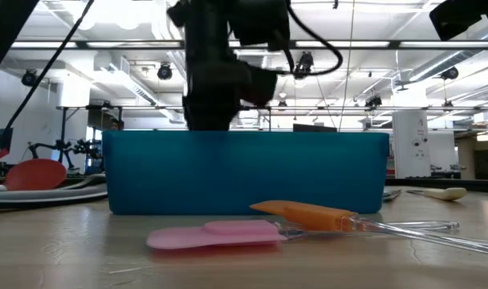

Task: Pick & Place Kitchen Items
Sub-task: Put the left black serving spoon into the pink bin

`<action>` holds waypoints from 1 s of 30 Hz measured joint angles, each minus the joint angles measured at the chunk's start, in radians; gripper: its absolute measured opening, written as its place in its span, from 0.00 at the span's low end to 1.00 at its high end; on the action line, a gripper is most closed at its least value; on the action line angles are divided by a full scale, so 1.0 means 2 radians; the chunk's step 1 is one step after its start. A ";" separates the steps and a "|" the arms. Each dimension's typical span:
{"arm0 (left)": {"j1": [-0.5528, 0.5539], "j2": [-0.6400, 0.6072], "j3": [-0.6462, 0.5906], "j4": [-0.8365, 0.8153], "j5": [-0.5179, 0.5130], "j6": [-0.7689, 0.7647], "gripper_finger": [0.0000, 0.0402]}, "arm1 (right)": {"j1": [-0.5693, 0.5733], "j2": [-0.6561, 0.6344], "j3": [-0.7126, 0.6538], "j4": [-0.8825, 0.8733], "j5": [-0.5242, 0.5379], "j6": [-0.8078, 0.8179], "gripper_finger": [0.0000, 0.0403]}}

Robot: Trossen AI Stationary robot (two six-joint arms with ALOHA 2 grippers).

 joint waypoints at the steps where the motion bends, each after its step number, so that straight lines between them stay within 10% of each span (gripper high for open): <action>1: -0.001 -0.001 0.011 -0.018 -0.003 0.000 0.39 | 0.000 0.000 0.000 0.000 0.000 0.000 0.02; 30: -0.100 -0.156 0.005 -0.247 -0.174 -0.216 0.38 | 0.000 0.000 0.000 0.000 0.000 0.000 0.02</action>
